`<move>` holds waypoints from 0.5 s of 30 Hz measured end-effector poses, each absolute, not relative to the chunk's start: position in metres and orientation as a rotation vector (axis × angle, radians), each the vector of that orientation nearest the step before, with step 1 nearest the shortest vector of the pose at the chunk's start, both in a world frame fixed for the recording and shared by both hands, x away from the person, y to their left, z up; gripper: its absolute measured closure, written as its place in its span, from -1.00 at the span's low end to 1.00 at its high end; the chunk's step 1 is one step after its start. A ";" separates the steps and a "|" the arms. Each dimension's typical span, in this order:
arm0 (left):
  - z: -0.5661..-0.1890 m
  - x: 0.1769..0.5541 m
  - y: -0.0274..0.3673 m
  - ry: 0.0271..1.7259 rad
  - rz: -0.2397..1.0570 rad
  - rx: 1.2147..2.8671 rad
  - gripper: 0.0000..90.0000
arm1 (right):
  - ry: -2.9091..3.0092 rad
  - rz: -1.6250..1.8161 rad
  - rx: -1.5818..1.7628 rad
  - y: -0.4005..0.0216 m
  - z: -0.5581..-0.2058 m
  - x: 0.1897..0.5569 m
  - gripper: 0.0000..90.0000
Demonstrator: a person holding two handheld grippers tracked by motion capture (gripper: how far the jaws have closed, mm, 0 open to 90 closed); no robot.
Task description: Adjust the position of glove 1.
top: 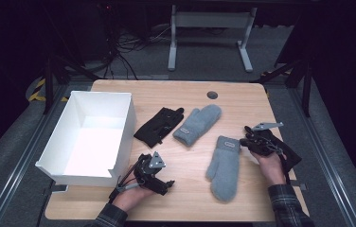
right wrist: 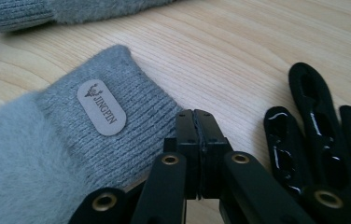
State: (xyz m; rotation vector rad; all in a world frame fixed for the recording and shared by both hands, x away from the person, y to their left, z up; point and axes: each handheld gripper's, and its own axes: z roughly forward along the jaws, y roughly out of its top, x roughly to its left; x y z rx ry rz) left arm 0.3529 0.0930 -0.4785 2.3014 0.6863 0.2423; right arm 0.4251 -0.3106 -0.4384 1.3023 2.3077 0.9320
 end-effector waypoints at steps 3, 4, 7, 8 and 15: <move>-0.478 0.353 0.093 0.687 0.242 2.301 -1.00 | 2.329 0.957 1.291 -0.304 -0.439 0.428 1.00; -0.478 0.353 0.093 0.687 0.242 2.301 -1.00 | 2.329 0.957 1.291 -0.304 -0.439 0.428 1.00; -0.478 0.353 0.093 0.687 0.242 2.301 -1.00 | 2.349 0.969 1.266 -0.297 -0.441 0.432 1.00; -0.478 0.353 0.093 0.686 0.243 2.302 -1.00 | 2.357 0.970 1.259 -0.294 -0.441 0.433 1.00; -0.478 0.353 0.093 0.686 0.242 2.301 -1.00 | 2.434 1.002 1.163 -0.269 -0.442 0.436 1.00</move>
